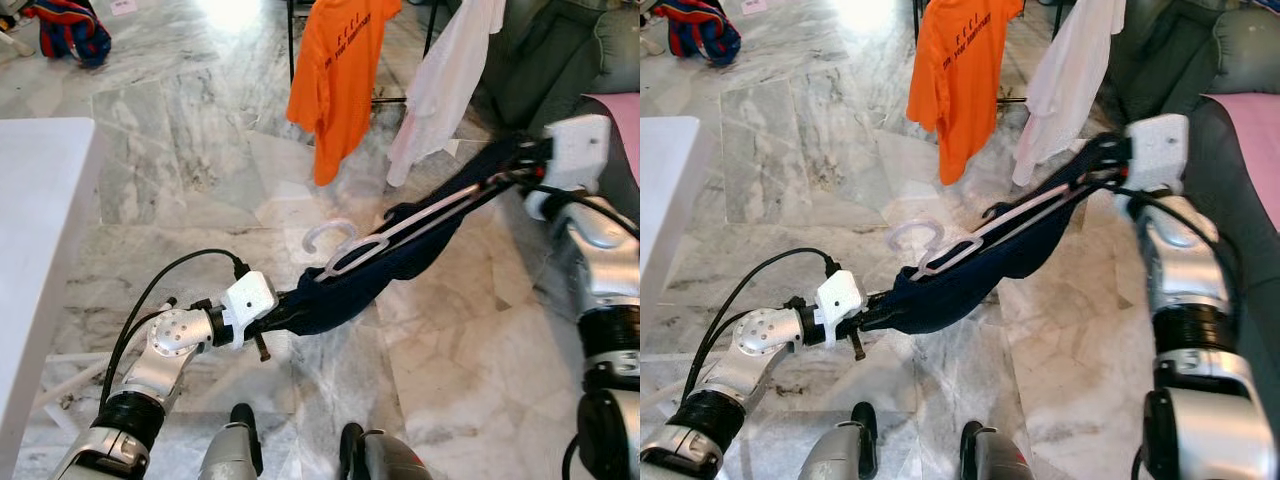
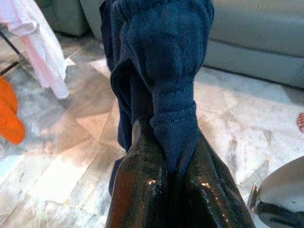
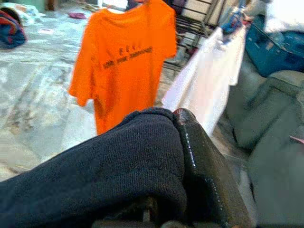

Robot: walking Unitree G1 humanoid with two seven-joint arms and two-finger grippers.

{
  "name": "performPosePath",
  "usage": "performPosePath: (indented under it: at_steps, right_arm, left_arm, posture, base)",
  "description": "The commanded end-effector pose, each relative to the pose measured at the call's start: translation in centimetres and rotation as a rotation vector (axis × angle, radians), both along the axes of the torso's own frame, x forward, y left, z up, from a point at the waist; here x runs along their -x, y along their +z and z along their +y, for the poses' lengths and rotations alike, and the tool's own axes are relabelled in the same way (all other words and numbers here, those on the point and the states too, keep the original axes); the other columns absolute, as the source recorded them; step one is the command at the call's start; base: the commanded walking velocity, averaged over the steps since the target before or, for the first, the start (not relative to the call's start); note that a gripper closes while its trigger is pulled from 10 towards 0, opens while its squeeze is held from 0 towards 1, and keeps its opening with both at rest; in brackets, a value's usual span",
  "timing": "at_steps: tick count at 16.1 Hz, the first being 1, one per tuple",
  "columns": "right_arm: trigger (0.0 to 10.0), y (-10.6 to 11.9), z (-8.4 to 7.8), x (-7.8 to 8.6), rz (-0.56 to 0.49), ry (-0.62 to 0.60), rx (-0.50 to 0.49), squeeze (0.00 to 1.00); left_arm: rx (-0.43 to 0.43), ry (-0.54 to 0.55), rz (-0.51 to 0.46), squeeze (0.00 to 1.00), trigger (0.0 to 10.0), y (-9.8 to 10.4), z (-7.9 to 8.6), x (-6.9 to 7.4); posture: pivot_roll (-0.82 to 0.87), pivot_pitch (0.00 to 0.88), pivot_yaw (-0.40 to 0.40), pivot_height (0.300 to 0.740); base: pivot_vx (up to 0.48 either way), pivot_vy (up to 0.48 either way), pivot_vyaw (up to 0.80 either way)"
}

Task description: Hang hanger

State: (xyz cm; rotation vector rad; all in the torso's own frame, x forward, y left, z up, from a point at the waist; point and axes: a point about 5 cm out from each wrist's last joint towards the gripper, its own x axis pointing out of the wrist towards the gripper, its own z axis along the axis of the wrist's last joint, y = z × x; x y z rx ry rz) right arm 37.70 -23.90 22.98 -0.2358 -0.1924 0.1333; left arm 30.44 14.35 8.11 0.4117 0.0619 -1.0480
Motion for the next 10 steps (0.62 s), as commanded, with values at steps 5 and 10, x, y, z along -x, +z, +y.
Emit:
performPosePath:
  at_steps: [5,10]
  right_arm:
    - [0.0,2.7,1.2,0.7,-0.102,0.033,0.046,0.0]
    - [0.0,1.1,4.2,1.0,-0.037,0.113,0.117,0.0]
  left_arm:
    - [-0.125,0.074,0.129,0.0,0.0,-3.4,1.4,1.1]
    - [-0.146,0.103,0.082,0.0,0.0,-2.7,-0.2,-0.1]
  posture:
    - [0.01,0.299,-0.031,0.74]
    - [0.01,0.3,-0.024,0.74]
  base:
    - [0.0,0.0,0.0]
    - [0.0,0.0,0.0]
